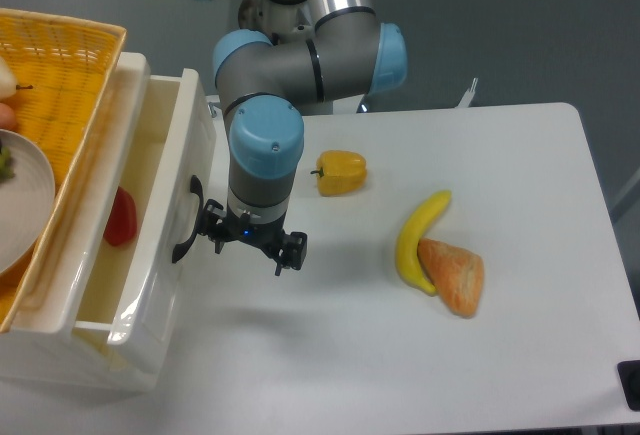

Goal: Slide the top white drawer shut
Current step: 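Keep pushing the drawer front until it is flush with the unit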

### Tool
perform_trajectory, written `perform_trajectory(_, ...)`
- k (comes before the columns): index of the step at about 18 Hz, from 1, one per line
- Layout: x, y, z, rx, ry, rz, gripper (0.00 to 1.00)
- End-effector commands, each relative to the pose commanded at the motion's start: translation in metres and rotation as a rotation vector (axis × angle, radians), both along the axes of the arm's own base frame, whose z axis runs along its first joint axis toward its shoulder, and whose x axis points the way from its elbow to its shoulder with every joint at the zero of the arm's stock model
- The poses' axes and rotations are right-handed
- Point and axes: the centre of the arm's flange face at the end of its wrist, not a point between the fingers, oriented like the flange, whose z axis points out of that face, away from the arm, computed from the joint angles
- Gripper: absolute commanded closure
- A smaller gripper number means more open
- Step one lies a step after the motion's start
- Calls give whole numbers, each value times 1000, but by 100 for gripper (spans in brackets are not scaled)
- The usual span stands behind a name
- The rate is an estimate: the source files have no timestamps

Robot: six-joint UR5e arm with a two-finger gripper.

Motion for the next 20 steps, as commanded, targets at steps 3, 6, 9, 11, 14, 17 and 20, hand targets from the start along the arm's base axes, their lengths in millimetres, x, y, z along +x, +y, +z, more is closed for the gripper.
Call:
perform_trajectory(3, 2, 0, 1, 0, 0, -3, 0)
perform_trajectory(6, 7, 3, 1, 0, 0, -12, 0)
perform_trajectory(9, 8, 3, 1, 0, 0, -14, 0)
perform_trajectory(11, 13, 5, 2, 1, 1, -20, 0)
perform_trajectory(14, 17, 7, 2, -1, -2, -13, 0)
perform_trajectory(17, 22, 9, 2, -2, -3, -14, 0)
perform_trajectory(20, 26, 11, 2, 7, -12, -19, 0)
